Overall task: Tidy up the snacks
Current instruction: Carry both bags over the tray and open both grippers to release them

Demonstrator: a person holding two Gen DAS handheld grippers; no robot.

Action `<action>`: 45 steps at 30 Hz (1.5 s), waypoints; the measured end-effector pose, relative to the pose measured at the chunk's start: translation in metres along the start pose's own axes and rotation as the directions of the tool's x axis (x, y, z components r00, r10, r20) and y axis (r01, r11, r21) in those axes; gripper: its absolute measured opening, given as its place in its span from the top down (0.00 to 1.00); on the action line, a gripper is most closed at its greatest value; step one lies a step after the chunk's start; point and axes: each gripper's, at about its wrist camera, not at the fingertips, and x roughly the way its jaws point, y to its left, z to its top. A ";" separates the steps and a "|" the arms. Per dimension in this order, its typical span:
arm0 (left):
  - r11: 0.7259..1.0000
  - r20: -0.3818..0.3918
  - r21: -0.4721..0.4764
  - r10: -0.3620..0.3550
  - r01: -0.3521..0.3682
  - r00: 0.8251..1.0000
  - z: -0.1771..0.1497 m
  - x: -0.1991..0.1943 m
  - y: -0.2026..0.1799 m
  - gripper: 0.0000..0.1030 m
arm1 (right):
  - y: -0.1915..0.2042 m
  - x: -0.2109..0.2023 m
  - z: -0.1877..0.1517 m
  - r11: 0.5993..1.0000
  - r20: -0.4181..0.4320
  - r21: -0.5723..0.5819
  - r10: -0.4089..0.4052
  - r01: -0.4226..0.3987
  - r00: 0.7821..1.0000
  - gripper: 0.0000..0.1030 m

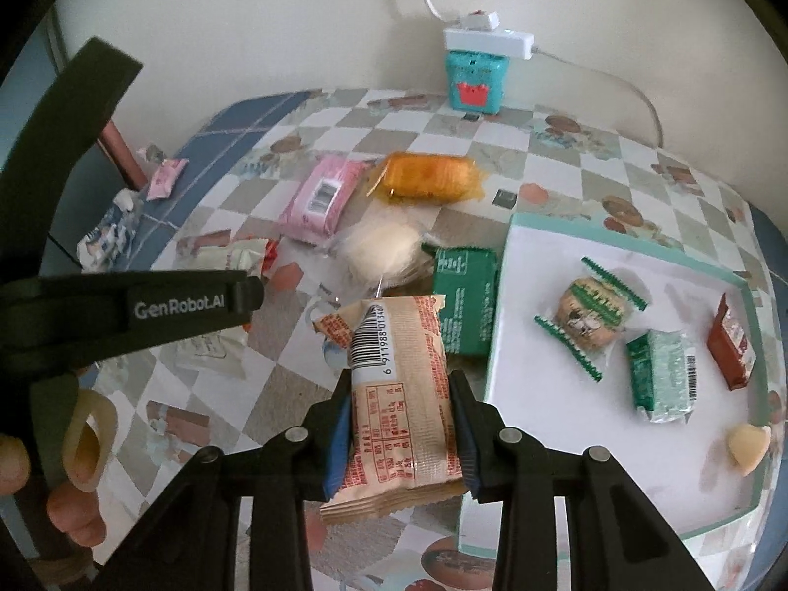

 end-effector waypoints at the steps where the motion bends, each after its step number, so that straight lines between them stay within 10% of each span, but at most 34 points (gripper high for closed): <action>1: 1.000 0.010 0.004 0.001 -0.001 1.000 0.006 0.011 0.004 0.49 | -0.002 -0.005 0.001 1.000 0.012 0.005 0.001 -0.002 1.000 0.63; 16: 0.994 0.092 0.108 -0.015 0.005 0.996 -0.002 -0.023 -0.051 0.49 | -0.085 -0.039 0.001 0.979 0.069 0.180 -0.108 0.094 0.992 0.63; 29: 0.946 0.048 0.323 -0.050 0.032 0.998 -0.038 -0.018 -0.147 0.49 | -0.213 -0.068 -0.030 0.851 0.002 0.448 -0.306 0.273 0.952 0.63; 45: 0.893 -0.069 0.448 -0.023 0.051 0.997 -0.076 0.022 -0.218 0.48 | -0.237 -0.044 -0.048 0.848 -0.062 0.468 -0.250 0.250 0.966 0.61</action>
